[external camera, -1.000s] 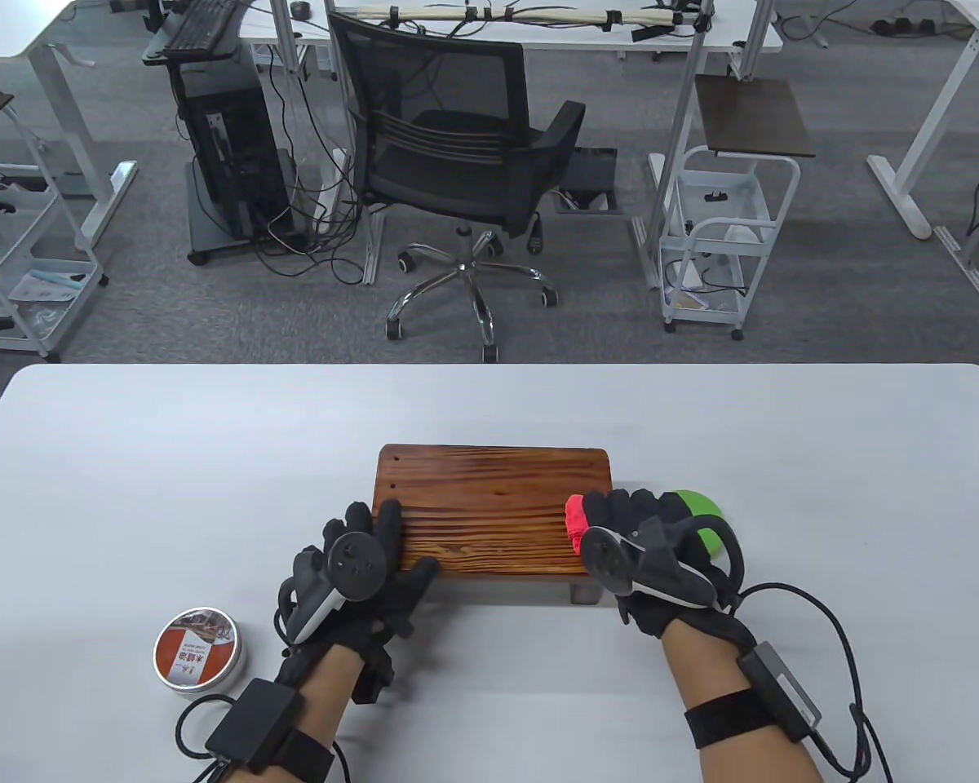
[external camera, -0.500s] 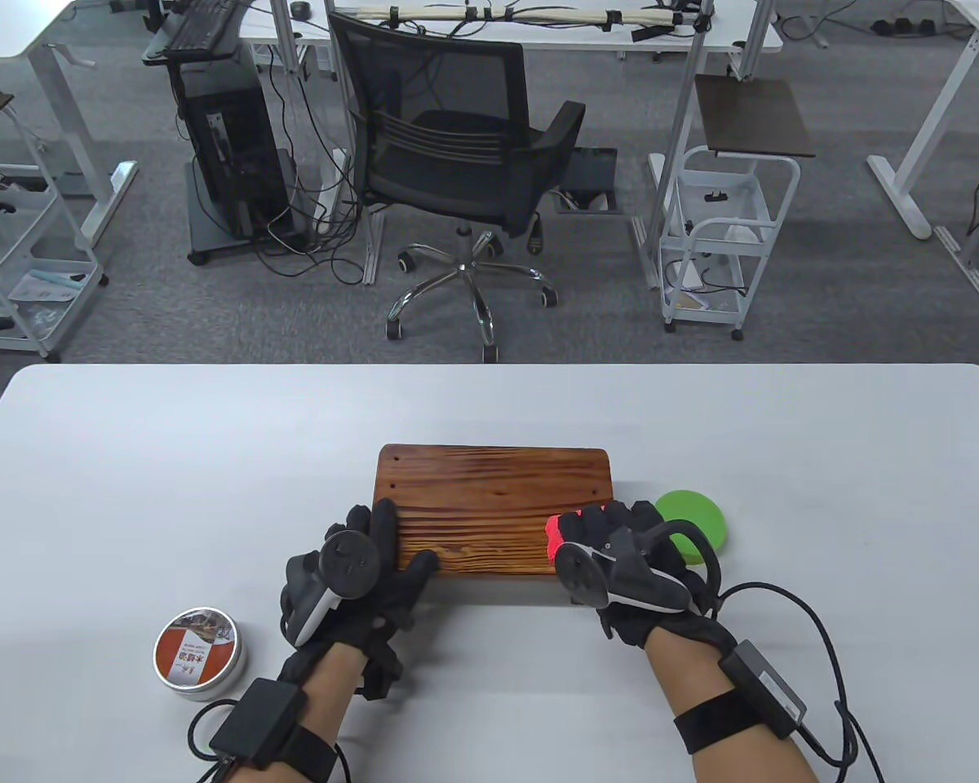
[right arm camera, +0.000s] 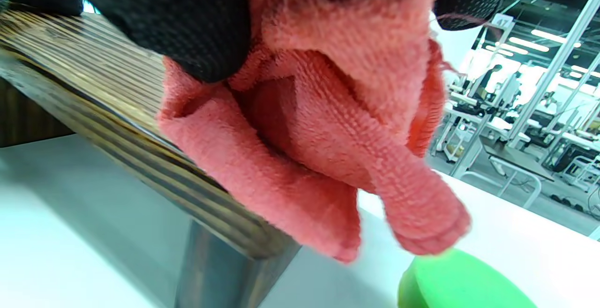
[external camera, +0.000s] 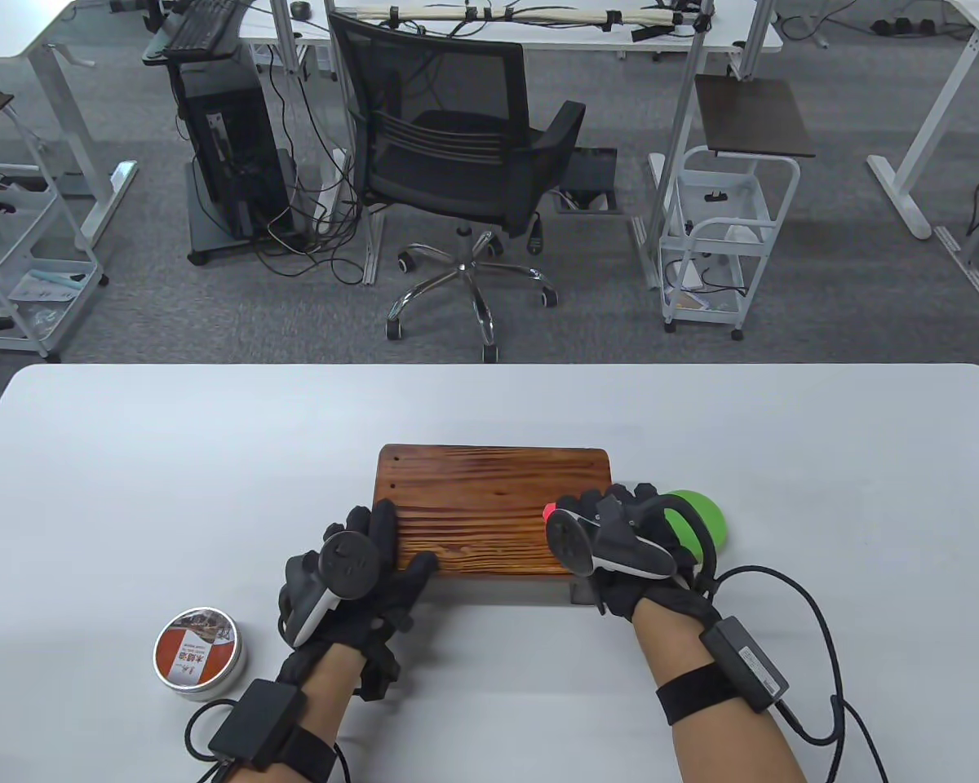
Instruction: Dip and apply wood wax on stool
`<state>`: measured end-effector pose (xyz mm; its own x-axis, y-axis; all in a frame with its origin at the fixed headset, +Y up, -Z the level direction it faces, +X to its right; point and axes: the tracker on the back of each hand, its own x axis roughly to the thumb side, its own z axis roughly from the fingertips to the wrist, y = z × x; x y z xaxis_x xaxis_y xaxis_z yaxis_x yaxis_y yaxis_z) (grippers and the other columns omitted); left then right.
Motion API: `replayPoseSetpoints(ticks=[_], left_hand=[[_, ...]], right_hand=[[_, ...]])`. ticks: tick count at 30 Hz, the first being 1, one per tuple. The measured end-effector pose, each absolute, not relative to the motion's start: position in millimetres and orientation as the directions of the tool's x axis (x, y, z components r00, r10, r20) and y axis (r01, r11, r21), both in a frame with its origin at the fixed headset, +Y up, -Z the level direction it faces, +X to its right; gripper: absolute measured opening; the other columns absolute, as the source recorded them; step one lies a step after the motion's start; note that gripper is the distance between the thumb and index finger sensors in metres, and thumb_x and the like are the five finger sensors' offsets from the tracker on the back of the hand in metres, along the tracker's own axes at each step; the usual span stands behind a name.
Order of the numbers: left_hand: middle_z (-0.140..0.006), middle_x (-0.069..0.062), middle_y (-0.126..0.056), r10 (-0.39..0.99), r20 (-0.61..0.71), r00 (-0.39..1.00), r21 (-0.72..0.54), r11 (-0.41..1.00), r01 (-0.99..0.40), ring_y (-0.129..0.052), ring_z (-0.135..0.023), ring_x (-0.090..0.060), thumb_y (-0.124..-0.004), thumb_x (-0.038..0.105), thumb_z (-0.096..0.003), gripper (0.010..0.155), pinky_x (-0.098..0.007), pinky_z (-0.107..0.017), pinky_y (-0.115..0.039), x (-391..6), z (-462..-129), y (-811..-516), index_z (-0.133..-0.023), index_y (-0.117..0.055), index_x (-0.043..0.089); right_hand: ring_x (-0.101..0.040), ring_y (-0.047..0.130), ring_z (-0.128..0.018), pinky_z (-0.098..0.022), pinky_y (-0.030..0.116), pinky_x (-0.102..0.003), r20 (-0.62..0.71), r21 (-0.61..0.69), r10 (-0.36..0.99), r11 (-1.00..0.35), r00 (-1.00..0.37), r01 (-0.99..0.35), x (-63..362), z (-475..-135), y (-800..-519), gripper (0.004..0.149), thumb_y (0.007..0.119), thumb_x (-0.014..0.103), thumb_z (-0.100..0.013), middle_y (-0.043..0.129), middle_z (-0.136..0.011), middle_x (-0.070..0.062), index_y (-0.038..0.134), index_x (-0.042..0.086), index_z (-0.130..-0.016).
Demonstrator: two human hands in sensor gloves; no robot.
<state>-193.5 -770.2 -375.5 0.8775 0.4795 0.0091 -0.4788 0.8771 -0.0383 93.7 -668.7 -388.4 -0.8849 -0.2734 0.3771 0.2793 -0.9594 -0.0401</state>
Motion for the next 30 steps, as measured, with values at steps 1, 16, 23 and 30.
replayPoseSetpoints(ticks=[1, 16, 23, 30], left_hand=[[-0.128, -0.020, -0.028, 0.480, 0.009, 0.877, -0.040, 0.877, -0.479, -0.027, -0.111, -0.057, -0.065, 0.083, -0.0457, 0.102, -0.083, -0.067, -0.028, -194, -375, -770, -0.120, -0.023, 0.028], [-0.128, -0.020, -0.028, 0.476, 0.008, 0.879, -0.044, 0.879, -0.476, -0.025, -0.111, -0.057, -0.065, 0.083, -0.0458, 0.102, -0.085, -0.065, -0.023, -194, -376, -770, -0.120, -0.023, 0.028], [-0.128, -0.020, -0.028, 0.478, 0.010, 0.879, -0.046, 0.878, -0.477, -0.025, -0.111, -0.057, -0.065, 0.083, -0.0458, 0.102, -0.085, -0.065, -0.023, -194, -376, -771, -0.120, -0.022, 0.028], [-0.128, -0.020, -0.029, 0.487, 0.004, 0.873, -0.046, 0.872, -0.487, -0.025, -0.111, -0.057, -0.065, 0.082, -0.0460, 0.102, -0.085, -0.065, -0.023, -195, -375, -772, -0.120, -0.022, 0.028]], right_hand=[[-0.035, 0.085, -0.094, -0.069, 0.066, -0.063, 0.391, -0.042, -0.272, -0.959, -0.879, 0.279, 89, -386, -668, 0.071, 0.091, 0.043, -0.043, 0.081, -0.106, -0.008, 0.067, 0.022, -0.106], [-0.035, 0.082, -0.097, -0.070, 0.064, -0.065, 0.364, -0.043, -0.287, -0.955, -0.886, 0.292, 83, -408, -666, 0.071, 0.090, 0.044, -0.042, 0.080, -0.107, -0.004, 0.066, 0.027, -0.107], [-0.033, 0.084, -0.095, -0.071, 0.064, -0.064, 0.539, -0.076, -0.250, -0.966, -0.804, 0.249, 45, -388, -666, 0.069, 0.092, 0.043, -0.042, 0.083, -0.104, -0.004, 0.070, 0.024, -0.105], [-0.032, 0.084, -0.096, -0.071, 0.063, -0.065, 0.540, -0.063, -0.243, -0.966, -0.806, 0.249, 53, -403, -661, 0.070, 0.091, 0.044, -0.041, 0.082, -0.106, -0.001, 0.069, 0.029, -0.106]])
